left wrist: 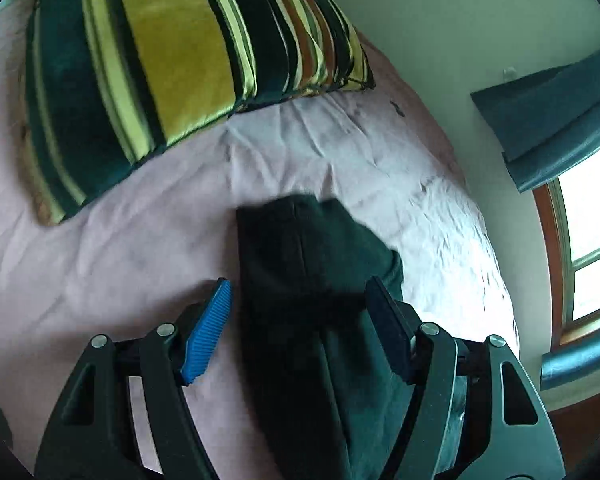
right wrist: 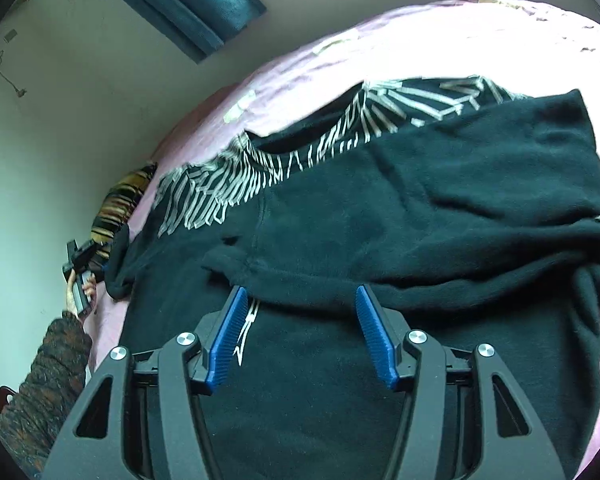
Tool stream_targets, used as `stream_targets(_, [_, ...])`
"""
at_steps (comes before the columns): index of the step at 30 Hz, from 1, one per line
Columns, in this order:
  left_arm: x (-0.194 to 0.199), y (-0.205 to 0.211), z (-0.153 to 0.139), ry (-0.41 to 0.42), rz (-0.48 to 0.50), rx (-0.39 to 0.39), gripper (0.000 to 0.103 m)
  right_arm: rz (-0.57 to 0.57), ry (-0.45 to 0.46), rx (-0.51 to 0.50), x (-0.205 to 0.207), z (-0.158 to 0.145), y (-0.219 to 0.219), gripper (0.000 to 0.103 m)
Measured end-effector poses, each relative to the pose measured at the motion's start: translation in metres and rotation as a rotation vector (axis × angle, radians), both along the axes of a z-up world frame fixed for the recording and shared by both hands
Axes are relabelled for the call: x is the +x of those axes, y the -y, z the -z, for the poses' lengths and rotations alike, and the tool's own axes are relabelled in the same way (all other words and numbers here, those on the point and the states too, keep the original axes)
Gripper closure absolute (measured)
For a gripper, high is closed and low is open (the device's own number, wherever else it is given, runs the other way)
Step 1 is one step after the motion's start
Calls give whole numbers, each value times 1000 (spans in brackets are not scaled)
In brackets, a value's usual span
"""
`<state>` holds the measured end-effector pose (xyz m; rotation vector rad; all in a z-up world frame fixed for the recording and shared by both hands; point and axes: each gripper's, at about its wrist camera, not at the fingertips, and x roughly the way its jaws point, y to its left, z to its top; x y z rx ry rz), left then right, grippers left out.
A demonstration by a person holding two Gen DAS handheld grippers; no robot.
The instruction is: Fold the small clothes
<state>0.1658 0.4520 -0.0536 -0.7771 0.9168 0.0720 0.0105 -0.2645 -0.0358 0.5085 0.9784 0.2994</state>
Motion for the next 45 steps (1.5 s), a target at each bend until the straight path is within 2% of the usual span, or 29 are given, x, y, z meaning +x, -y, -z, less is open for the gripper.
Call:
stream_targets(2, [8, -3, 4, 4, -6, -17, 35, 0, -14, -13, -1, 4, -3, 46])
stream_targets(4, [14, -2, 4, 3, -3, -17, 42, -1, -25, -22, -1, 7, -6, 46])
stream_targets(6, [16, 1, 3, -2, 3, 6, 64, 5, -27, -32, -1, 9, -7, 46])
stream_targets(8, [17, 7, -2, -19, 12, 64, 78, 14, -25, -35, -1, 11, -8, 46])
stream_targets(9, [16, 9, -5, -25, 14, 95, 83, 19, -25, -32, 0, 12, -7, 46])
stream_targets(11, [11, 15, -18, -9, 21, 139, 87, 28, -24, -22, 0, 13, -6, 46])
stream_targets(12, [10, 19, -26, 3, 21, 156, 94, 32, -22, -19, 0, 13, -5, 46])
stream_targets(15, [3, 39, -63, 59, 38, 212, 94, 40, -12, -7, -2, 12, -3, 46])
stream_targets(18, [-6, 79, -110, 141, 96, 269, 94, 44, 6, 11, -5, 9, -1, 46])
stream_targets(21, [-17, 148, -160, 226, 193, 347, 96, 40, 27, 35, -10, 5, 1, 46])
stream_targets(24, [-28, 223, -194, 301, 304, 377, 98, 23, 47, 63, -14, 1, 1, 46])
stream_targets(26, [-36, 275, -206, 336, 389, 391, 98, 14, 63, 81, -18, -2, 2, 46])
stream_targets(30, [-44, 378, -194, 357, 569, 375, 98, 5, 75, 127, -25, -5, 6, 46])
stream_targets(33, [-49, 451, -150, 325, 683, 401, 99, 7, 78, 145, -31, -4, 12, 46])
stream_targets(35, [-54, 496, -109, 276, 774, 343, 100, 15, 65, 165, -33, 0, 16, 46])
stream_targets(38, [-62, 539, -68, 234, 843, 363, 100, 12, 31, 183, -33, 5, 17, 46])
stream_targets(40, [-72, 545, -62, 233, 855, 356, 99, 1, 29, 180, -34, 3, 14, 46])
stream_targets(41, [-78, 542, -63, 249, 850, 342, 95, -7, 32, 185, -34, 1, 12, 46])
stream_targets(43, [-98, 520, -75, 302, 811, 332, 78, -32, 38, 227, -31, -5, 8, 43])
stream_targets(44, [-105, 507, -80, 321, 777, 338, 61, -50, 38, 257, -27, -9, 6, 42])
stream_targets(45, [-110, 493, -84, 336, 740, 346, 51, -71, 39, 289, -21, -12, 2, 39])
